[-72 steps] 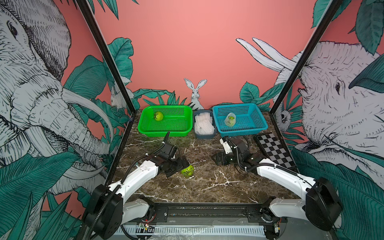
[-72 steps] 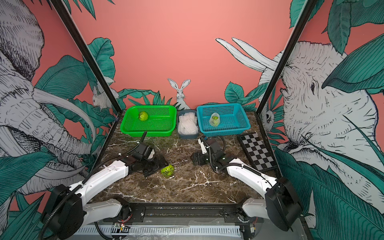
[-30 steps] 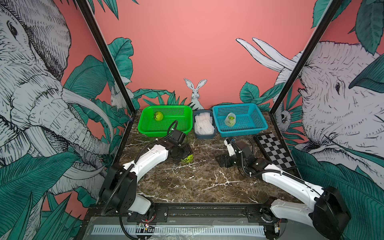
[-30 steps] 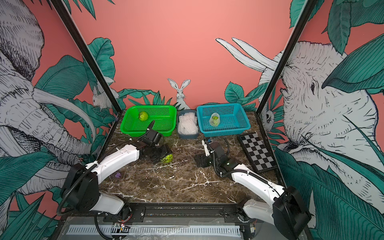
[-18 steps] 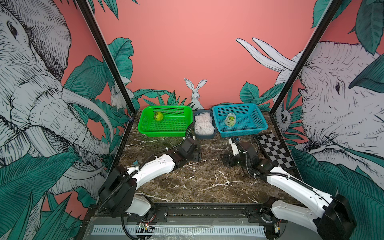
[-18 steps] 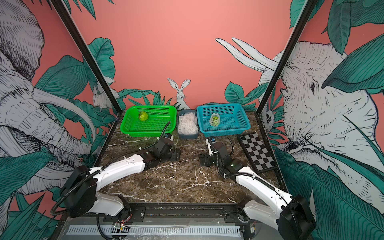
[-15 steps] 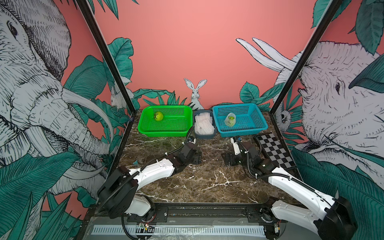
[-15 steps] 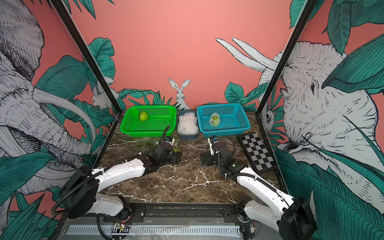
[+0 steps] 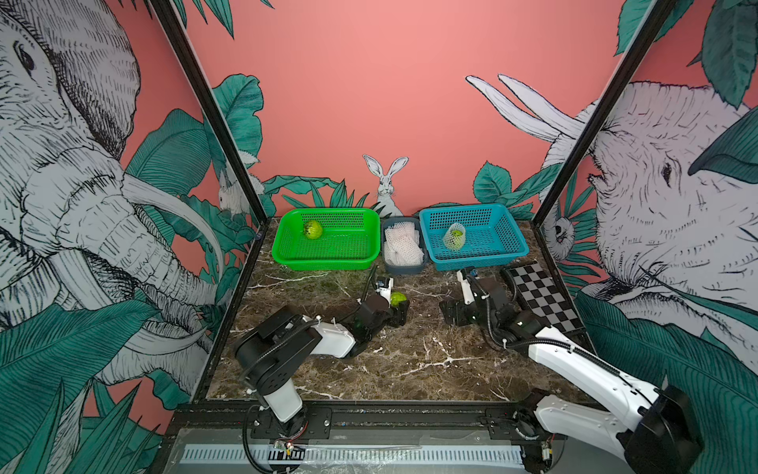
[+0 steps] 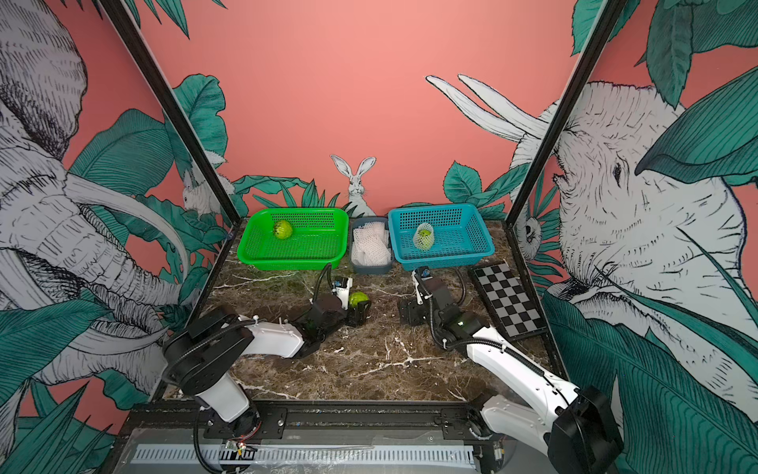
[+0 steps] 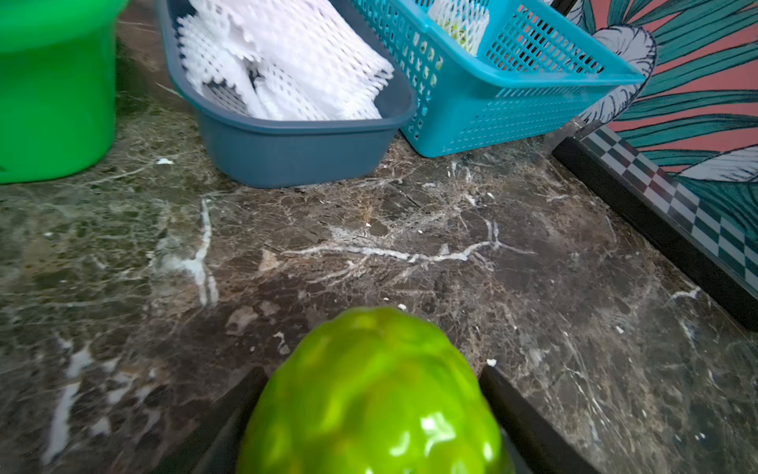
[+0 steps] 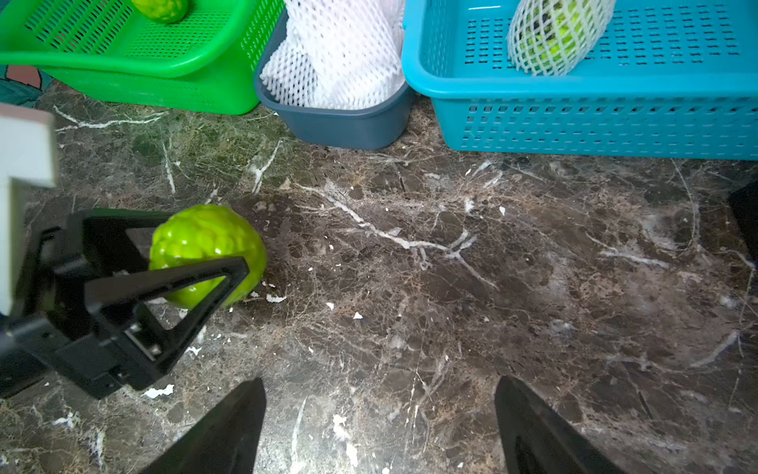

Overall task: Sleeve custard apples in foam nets
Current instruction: Place the custard apple at the center of the board.

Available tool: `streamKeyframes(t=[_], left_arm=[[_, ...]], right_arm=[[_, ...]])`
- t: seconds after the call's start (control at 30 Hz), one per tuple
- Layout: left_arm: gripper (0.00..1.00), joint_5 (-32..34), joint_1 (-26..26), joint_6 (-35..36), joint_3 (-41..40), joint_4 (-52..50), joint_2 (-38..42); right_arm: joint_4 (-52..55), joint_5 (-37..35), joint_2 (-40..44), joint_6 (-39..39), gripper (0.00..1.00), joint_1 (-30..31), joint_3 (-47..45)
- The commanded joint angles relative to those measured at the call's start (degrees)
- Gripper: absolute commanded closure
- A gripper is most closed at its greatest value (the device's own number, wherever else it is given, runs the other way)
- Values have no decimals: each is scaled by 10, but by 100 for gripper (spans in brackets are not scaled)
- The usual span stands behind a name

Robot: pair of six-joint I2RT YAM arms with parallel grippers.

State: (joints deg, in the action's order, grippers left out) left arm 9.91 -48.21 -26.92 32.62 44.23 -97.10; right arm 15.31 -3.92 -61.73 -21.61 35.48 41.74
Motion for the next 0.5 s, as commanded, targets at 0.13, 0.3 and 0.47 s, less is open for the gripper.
streamKeyframes(t=[0.13, 0.3, 0.47], left_arm=[[22, -2, -25, 31, 18, 63, -42], [21, 21, -42, 51, 13, 95, -73], [17, 24, -45, 55, 5, 109, -88]], right_arm=[[8, -9, 0, 2, 10, -4, 19], [10, -8, -3, 1, 10, -4, 25], [13, -9, -4, -1, 10, -4, 28]])
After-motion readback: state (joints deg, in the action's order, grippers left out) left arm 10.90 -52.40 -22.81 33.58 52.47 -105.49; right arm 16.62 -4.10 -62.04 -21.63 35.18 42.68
